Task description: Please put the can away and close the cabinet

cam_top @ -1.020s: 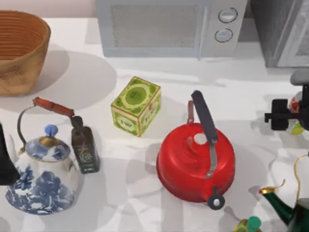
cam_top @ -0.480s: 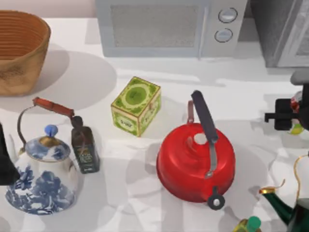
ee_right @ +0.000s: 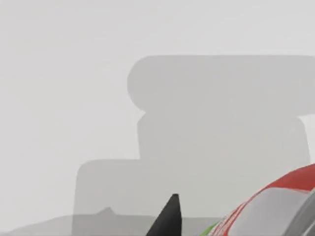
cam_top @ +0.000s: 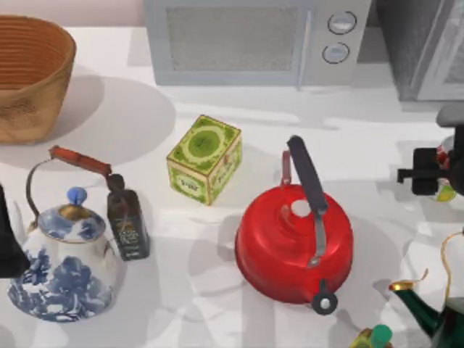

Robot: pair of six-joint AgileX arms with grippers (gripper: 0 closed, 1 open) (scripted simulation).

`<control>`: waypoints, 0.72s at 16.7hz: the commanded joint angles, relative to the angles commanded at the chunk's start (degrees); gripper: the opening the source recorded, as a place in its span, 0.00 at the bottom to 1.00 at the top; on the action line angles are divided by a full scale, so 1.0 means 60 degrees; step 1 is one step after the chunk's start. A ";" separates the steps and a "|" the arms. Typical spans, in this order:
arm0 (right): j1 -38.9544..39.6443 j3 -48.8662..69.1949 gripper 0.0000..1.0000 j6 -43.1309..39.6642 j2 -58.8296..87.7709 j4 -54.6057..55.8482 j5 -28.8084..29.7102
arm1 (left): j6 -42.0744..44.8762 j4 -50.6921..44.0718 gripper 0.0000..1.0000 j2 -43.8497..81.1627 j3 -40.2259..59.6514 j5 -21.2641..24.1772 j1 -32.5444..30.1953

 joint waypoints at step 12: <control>-0.0024 0.2899 0.00 -0.0041 -0.2469 -0.5775 -0.0044 | 0.0000 0.0000 1.00 0.0000 0.0000 0.0000 0.0000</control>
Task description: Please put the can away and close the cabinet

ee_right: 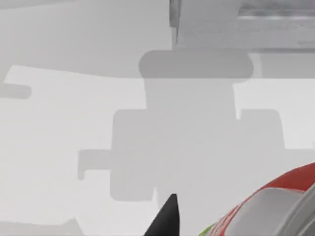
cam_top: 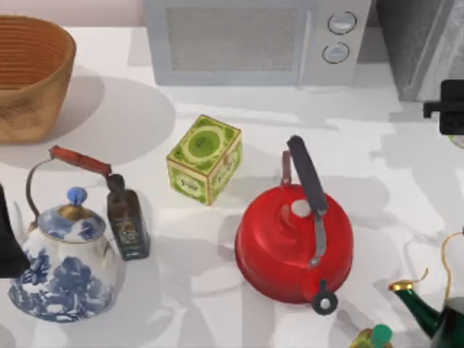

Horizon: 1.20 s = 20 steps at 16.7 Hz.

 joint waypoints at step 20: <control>-0.0631 -0.4139 0.00 -0.0509 -0.7230 0.1115 -0.0425 | 0.0000 0.0000 1.00 0.0000 0.0000 0.0000 0.0000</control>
